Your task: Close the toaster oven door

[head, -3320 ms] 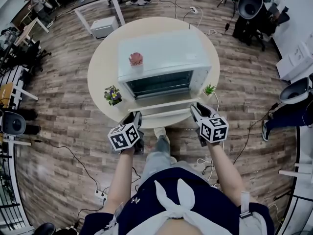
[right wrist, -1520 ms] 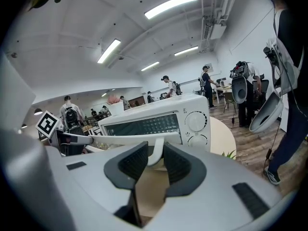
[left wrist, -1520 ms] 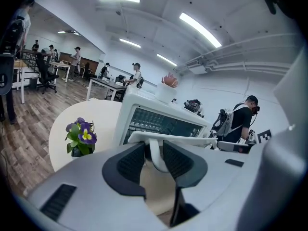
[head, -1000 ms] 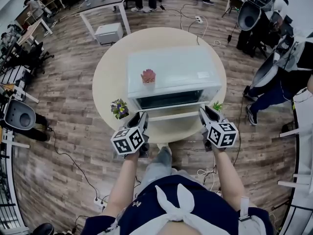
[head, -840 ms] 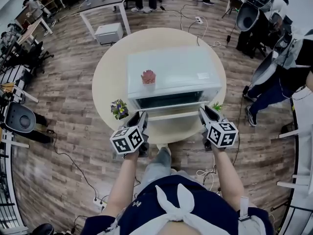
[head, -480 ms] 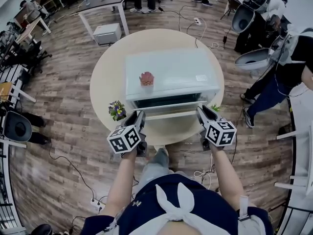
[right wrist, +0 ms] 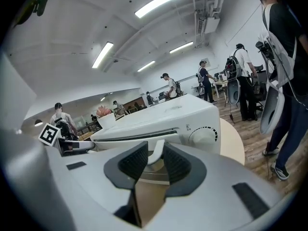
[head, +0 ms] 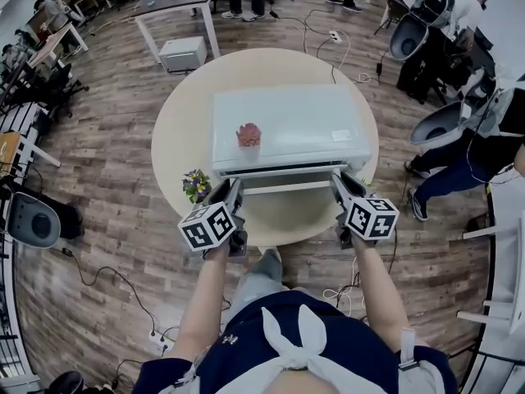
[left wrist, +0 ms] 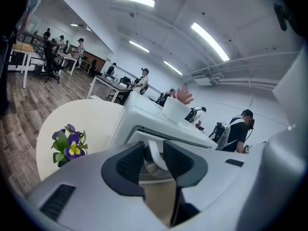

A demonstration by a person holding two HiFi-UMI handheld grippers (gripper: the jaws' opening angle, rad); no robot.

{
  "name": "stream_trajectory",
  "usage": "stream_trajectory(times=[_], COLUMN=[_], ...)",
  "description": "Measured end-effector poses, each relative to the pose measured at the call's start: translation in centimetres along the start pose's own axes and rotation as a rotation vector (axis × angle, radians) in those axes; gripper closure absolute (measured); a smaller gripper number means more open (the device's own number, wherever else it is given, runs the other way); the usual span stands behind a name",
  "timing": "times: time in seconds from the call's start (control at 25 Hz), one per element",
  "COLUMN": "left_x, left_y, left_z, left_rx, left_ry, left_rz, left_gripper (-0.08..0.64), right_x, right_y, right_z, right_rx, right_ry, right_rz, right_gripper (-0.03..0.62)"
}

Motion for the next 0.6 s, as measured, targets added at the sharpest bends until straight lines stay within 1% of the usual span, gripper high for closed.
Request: stream_trajectory(times=[0.44,0.6], left_x=[-0.7,-0.7], left_y=[-1.0,-0.9], left_z=[0.3,0.5], left_rx=[0.005,0.027], left_ry=[0.039,0.082], left_rz=[-0.033,-0.054], left_gripper=[0.426,0.426], right_x=[-0.9,-1.1], right_y=[-1.2,-1.2], right_z=[-0.4,-0.4], right_rx=[0.002,-0.012], right_ry=[-0.038,-0.051], right_rz=[0.0,0.005], right_gripper=[0.485,0.482])
Point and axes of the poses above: the fingertips, and each gripper's own axes: y backward along the fingers, z to its left, x out of its underside, the point moved 7 cm from there along y, backward along the fingers
